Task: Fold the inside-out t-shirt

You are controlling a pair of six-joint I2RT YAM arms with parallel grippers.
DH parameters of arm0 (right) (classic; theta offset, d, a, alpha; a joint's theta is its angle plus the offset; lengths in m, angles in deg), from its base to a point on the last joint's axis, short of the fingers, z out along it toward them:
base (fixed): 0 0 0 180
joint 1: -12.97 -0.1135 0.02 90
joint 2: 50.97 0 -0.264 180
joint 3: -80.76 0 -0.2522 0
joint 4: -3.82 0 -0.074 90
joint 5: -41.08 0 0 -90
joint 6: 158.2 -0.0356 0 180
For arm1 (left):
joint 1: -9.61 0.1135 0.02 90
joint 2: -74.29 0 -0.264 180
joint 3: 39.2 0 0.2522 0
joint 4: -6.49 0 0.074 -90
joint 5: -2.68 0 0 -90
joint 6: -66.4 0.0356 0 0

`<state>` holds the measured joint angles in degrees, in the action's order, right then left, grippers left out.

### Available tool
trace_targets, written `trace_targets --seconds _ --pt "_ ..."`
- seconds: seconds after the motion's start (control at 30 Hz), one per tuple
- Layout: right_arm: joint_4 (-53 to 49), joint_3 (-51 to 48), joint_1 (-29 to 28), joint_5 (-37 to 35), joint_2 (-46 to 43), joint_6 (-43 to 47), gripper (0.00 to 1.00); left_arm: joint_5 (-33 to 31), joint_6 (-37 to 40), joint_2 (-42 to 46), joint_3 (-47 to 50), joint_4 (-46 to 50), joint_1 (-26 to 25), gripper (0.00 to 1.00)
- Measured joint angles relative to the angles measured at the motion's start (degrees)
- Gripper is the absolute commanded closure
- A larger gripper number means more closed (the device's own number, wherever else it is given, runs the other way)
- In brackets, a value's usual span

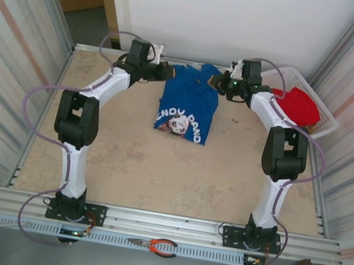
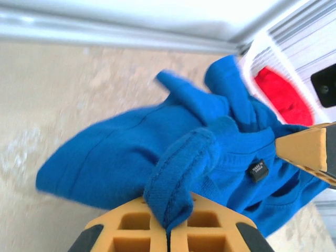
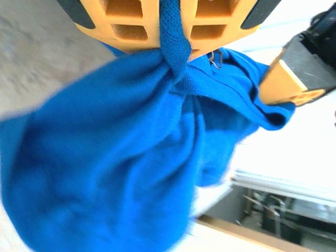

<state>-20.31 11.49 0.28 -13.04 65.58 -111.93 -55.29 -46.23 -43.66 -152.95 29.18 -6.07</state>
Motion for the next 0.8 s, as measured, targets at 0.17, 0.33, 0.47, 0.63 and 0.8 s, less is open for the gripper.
trace_targets --seconds 0.17,0.33,0.47,0.63,0.8 --pt "1.05 3.78 0.31 1.11 -2.97 -2.16 1.0 1.09 -0.35 3.8 -2.38 -0.2 0.17 1.0" --pt "3.1 -8.07 -1.05 1.44 -14.91 -2.16 1.0 2.95 -0.81 15.37 8.31 -3.13 -0.13 1.0" --pt "6.1 -26.45 -4.94 -0.42 -26.56 -2.12 1.0 3.78 -1.07 24.33 22.93 -6.67 -1.77 1.0" --pt "6.32 -45.53 -12.63 -6.21 -31.3 -0.63 1.0 2.75 -1.42 28.39 42.77 -9.86 -5.88 1.0" --pt "3.78 -50.6 -15.13 -11.28 -31.32 1.62 1.0 0.44 -1.4 25.99 49.72 -9.07 -6.86 1.0"
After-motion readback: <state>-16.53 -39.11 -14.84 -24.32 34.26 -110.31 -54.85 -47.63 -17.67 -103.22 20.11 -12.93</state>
